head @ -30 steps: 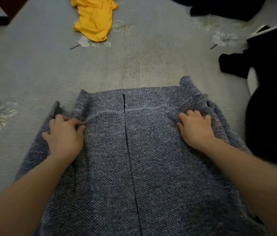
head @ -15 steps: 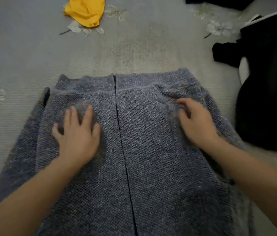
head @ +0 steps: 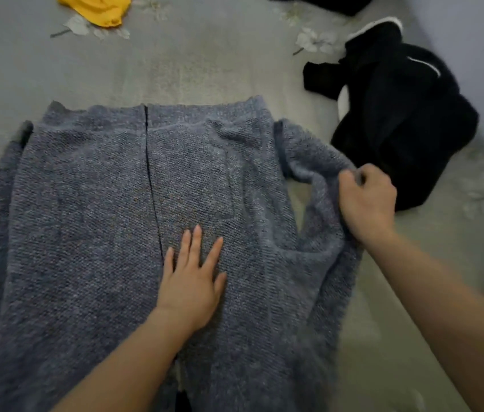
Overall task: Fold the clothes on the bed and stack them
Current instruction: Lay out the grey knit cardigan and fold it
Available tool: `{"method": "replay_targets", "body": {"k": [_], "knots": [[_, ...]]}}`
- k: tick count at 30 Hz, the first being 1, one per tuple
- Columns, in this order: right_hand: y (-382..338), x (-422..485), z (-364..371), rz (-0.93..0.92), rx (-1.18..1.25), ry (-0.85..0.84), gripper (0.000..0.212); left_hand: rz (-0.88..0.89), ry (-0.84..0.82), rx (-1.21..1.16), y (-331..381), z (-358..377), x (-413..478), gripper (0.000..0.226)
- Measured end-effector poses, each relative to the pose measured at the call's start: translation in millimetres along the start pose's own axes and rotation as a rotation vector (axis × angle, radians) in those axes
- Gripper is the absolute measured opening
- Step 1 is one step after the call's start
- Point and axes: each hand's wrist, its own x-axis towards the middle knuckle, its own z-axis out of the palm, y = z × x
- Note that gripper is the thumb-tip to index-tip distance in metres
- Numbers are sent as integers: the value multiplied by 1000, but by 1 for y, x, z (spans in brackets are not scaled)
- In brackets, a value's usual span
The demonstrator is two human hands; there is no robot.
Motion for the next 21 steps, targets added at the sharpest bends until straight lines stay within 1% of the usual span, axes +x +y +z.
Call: {"method": "replay_targets", "body": {"k": [1,3,5,7,9,10,11,12,13,15,16,17,18,19,21], "knots": [[1,-1,-19,24,52,75,33,-33,-29,-16,6,-5,-1,65],[9,0,-65,46,116,172,35,-88,-60,-84,25,-12,-8,65],[25,-1,-114,25,85,269,31,-87,-24,-200,48,-11,-26,64],[47,-2,-158,21,38,379,30,1,71,-308,78,2,-52,62],[71,-9,-186,20,21,436,33,105,126,-328,109,22,-77,59],[85,-14,-193,28,2,422,32,133,120,-303,122,33,-86,58],[99,-22,-196,42,-29,370,29,139,97,-268,132,44,-93,59],[114,-30,-196,64,-76,273,27,134,63,-227,142,53,-98,61],[129,-39,-192,95,-138,139,26,137,30,-183,149,61,-102,64],[154,-56,-181,169,-259,-201,29,169,-17,-106,160,72,-109,66],[167,-63,-175,211,-260,-355,29,181,-34,-85,165,76,-110,66],[179,-69,-169,247,-217,-453,28,182,-47,-73,169,77,-111,67],[188,-73,-164,280,-142,-484,26,177,-54,-67,173,77,-111,69],[197,-75,-161,317,-75,-440,25,173,-52,-62,177,76,-110,71],[214,-73,-156,424,-25,-225,22,182,-37,-46,185,72,-107,75]]}}
